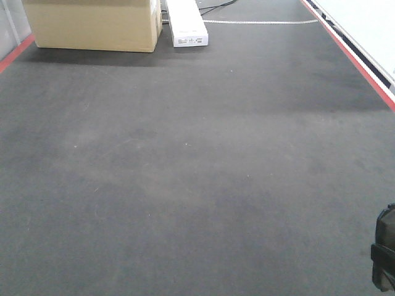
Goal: Move and align brake pads A on conveyor
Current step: 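Drive up to the conveyor belt holding both brake pads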
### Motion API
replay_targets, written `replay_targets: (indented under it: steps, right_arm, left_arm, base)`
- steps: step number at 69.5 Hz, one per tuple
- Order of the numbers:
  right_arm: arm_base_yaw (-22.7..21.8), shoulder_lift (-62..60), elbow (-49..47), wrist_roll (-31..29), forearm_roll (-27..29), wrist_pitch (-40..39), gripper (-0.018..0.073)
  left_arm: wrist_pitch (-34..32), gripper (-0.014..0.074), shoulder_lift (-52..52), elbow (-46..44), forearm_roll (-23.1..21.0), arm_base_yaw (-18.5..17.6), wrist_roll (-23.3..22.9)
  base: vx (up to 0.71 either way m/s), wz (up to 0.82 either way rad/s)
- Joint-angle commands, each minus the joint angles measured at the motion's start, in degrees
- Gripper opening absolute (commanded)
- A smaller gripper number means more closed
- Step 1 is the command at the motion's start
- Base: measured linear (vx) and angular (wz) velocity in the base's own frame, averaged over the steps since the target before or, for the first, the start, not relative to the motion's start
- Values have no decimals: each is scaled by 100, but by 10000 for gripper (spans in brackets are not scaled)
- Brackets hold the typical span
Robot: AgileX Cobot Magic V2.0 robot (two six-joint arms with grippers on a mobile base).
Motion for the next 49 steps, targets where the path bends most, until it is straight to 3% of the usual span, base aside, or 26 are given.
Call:
replay_targets:
  steps: [1,49]
  right_arm:
    - [-22,49,-183,-29,-55,-535,-7]
    - [-22,49,-183,-29,-55,-535,-7]
  left_arm:
    - [-481,-6,94,-171,22,-11,-12]
    - [-481,-6,94,-171,22,-11,-12]
  base:
    - [9,0]
    - [7,0]
